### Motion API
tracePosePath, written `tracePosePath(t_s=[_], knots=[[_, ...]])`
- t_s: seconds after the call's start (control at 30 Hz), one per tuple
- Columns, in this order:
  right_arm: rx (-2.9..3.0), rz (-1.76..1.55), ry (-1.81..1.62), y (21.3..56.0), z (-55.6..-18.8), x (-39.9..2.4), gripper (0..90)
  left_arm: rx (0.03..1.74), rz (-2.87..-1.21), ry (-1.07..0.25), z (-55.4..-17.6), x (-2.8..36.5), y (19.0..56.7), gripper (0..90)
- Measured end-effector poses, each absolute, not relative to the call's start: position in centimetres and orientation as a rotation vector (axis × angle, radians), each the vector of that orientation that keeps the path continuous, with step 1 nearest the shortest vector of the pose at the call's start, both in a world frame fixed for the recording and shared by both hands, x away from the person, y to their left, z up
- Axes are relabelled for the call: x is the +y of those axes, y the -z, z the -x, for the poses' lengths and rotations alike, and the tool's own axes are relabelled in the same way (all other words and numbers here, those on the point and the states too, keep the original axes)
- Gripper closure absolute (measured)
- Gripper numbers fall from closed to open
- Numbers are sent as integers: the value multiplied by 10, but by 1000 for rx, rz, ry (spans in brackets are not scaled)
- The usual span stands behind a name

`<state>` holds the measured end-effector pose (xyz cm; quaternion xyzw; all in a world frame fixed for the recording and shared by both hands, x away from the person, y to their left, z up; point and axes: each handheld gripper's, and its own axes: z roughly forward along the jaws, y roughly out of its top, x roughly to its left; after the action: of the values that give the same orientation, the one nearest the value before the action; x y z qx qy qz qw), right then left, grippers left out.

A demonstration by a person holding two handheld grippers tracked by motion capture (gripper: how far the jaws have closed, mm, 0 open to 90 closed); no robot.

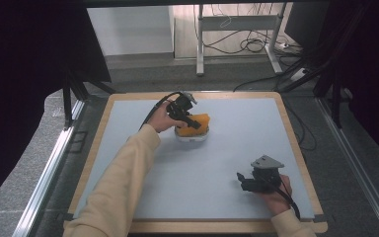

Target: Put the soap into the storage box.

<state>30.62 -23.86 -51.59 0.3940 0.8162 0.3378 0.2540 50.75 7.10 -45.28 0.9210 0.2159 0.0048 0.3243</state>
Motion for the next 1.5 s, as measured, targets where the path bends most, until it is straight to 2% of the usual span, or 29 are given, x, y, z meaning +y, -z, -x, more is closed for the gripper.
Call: tracePosePath(t_s=[0.3,0.4,0.47,0.5,0.57,0.67,0.83,0.93,1.2,1.5], knots=[[2220,-1074,-914,517,-307,-239,150,531,-2413,-20,-514,76,464,612],[2221,-1074,-914,517,-307,-239,150,547,-2400,-96,-513,78,461,523],[2222,-1075,-915,517,-307,-239,150,546,-2389,-166,-510,80,456,512],[2223,-1075,-916,517,-307,-239,150,543,-2392,-186,-510,81,454,472],[2223,-1075,-916,517,-307,-239,150,549,-2387,-204,-508,82,452,455],[2222,-1075,-917,517,-307,-238,150,578,-2388,-219,-509,84,451,373],[2219,-1074,-916,517,-307,-239,150,612,-2365,-228,-507,90,449,350],[2223,-1076,-914,517,-307,-239,150,624,-2350,-236,-504,94,444,304],[2222,-1075,-913,517,-306,-238,150,619,-2295,-270,-488,98,427,298],[2221,-1074,-909,517,-306,-238,150,612,-2283,-244,-466,103,425,290]])
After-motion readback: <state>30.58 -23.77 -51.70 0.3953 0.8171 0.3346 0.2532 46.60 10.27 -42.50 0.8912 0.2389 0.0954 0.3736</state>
